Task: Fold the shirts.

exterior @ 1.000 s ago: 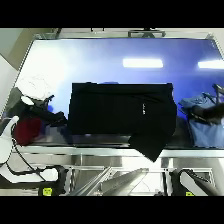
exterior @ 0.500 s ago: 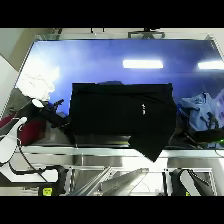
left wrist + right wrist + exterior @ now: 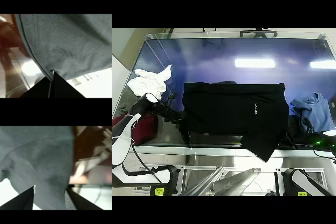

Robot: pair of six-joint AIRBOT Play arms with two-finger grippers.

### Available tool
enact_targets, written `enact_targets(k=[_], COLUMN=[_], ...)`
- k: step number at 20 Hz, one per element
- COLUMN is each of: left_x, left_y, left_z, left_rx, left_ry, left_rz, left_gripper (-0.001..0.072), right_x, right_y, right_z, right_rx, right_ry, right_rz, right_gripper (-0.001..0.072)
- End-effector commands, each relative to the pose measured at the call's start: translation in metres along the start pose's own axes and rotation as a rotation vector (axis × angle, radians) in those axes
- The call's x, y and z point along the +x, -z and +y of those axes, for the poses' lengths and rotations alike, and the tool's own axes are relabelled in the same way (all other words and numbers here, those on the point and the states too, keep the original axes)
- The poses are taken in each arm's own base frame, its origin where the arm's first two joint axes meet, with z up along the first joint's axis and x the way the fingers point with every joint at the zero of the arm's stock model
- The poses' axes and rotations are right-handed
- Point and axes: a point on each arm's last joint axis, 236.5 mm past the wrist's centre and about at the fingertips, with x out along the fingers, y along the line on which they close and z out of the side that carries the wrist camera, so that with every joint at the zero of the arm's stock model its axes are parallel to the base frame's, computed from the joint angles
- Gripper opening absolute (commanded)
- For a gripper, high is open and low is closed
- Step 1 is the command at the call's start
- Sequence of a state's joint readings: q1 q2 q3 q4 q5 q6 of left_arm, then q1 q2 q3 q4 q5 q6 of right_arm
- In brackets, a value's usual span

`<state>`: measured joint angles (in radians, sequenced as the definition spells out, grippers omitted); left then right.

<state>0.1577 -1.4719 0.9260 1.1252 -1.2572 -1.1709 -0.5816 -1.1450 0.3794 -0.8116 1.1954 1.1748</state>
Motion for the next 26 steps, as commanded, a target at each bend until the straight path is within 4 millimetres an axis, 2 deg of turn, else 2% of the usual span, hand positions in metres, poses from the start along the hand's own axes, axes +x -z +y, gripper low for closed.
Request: enact_targets(k=[1, 2, 3, 4, 5, 7, 9, 10, 13, 17, 19, 21, 23, 24, 26], left_x=[-0.002, -0.002, -0.003, -0.003, -0.003, -0.003, -0.010, -0.016, -0.032, -0.026, -0.029, -0.043, -0.065, -0.077, -0.103], left_y=[0.000, 0.001, 0.001, 0.002, 0.004, 0.007, 0.008, 0.007, 0.008, 0.027, 0.029, 0.009, -0.020, -0.037, -0.072], left_z=[0.001, 0.001, 0.001, 0.000, 0.000, -0.001, -0.001, 0.000, 0.010, 0.017, 0.013, 0.005, -0.005, -0.010, -0.020], left_rx=[-0.018, -0.025, -0.026, -0.026, -0.028, -0.028, -0.049, -0.066, -0.125, -0.124, -0.103, -0.057, -0.021, -0.005, 0.022], left_ry=[0.006, 0.007, 0.008, 0.010, 0.012, 0.017, 0.025, 0.029, 0.001, -0.036, -0.044, -0.064, -0.091, -0.104, -0.126], left_rz=[-0.001, 0.001, 0.004, 0.008, 0.013, 0.027, 0.038, 0.040, 0.050, 0.121, 0.144, 0.098, 0.013, -0.039, -0.141], left_gripper=[0.0024, 0.0024, 0.0024, 0.0024, 0.0024, 0.0024, 0.0023, 0.0022, 0.0021, 0.0021, 0.0021, 0.0021, 0.0021, 0.0021, 0.0022], right_x=[0.011, 0.012, 0.012, 0.011, 0.010, -0.002, -0.025, -0.037, -0.074, -0.079, -0.085, -0.104, -0.123, -0.126, -0.118], right_y=[-0.005, -0.006, -0.007, -0.007, -0.006, -0.007, -0.017, -0.025, -0.047, -0.052, -0.059, -0.076, -0.094, -0.101, -0.118], right_z=[0.010, 0.017, 0.026, 0.034, 0.040, 0.055, 0.076, 0.077, 0.056, 0.051, 0.064, 0.094, 0.122, 0.135, 0.160], right_rx=[-0.014, -0.022, -0.038, -0.065, -0.086, -0.132, -0.188, -0.208, -0.226, -0.237, -0.257, -0.327, -0.401, -0.434, -0.499], right_ry=[-0.078, -0.100, -0.124, -0.141, -0.147, -0.173, -0.179, -0.130, 0.105, 0.142, 0.114, 0.067, 0.069, 0.070, 0.069], right_rz=[0.004, 0.000, -0.003, 0.002, 0.015, 0.032, 0.003, -0.024, -0.102, -0.113, -0.138, -0.211, -0.285, -0.300, -0.297], right_gripper=[0.0439, 0.0436, 0.0388, 0.0196, 0.0152, 0.0019, 0.0018, 0.0019, 0.0018, 0.0018, 0.0018, 0.0018, 0.0018, 0.0018, 0.0018])
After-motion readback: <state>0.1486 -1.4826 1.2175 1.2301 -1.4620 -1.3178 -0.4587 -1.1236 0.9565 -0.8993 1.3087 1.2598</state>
